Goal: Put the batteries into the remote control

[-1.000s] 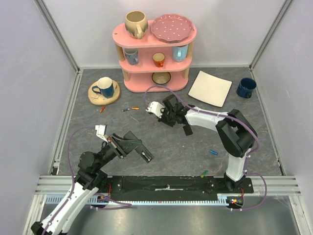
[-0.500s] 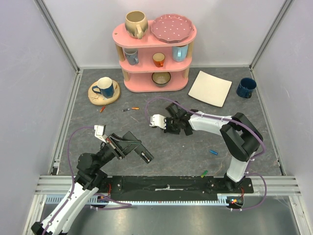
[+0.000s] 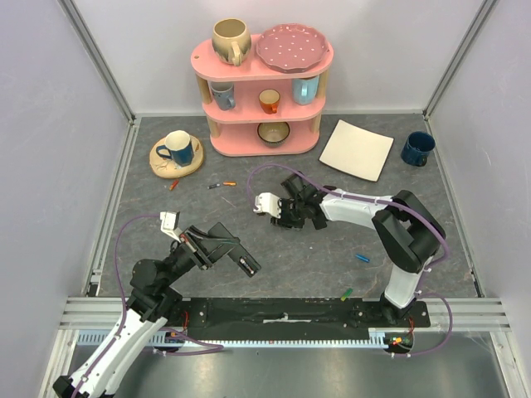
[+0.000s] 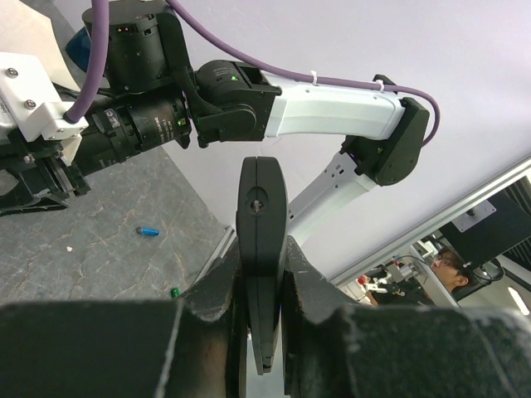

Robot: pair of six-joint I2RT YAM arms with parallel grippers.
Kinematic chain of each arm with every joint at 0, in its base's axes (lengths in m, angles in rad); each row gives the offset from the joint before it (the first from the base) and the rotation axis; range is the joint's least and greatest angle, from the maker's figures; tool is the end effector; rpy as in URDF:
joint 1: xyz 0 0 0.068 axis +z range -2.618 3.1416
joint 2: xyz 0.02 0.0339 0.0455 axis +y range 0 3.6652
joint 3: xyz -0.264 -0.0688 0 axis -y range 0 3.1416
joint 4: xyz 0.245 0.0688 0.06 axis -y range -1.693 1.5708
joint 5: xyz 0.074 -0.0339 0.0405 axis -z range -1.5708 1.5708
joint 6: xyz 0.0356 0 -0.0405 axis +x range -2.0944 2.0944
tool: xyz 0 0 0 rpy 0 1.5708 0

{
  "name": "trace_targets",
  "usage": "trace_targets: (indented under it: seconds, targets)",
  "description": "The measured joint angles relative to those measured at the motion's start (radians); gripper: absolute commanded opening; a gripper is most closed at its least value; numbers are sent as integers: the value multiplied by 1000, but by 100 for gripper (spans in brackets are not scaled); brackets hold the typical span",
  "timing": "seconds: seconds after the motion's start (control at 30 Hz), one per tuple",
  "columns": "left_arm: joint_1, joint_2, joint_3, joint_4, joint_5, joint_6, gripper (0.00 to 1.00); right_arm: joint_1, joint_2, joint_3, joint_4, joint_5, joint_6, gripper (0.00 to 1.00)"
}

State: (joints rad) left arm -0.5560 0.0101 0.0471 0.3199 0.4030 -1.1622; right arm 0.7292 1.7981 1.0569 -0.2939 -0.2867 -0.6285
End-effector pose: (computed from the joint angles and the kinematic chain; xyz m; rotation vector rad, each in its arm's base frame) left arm 0.0764 -0.0639 0.2225 -0.0246 1.4471 -1.6995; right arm 0.2587 0.2447 0.1566 -1.7077 1.9532 0.4095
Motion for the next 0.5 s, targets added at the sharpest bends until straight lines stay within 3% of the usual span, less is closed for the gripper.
trace_targets:
  seconds: [0.37,0.47,0.5]
  targets:
    - [0,0,0,0,0,0,2,1,-73,-33,52,58,96,52]
    - [0,0,0,-2,0,0,2,2,-134,-19,98,133,192,61]
    - [0,0,0,-4,0,0,2,2,-160,-16,127,163,238,79]
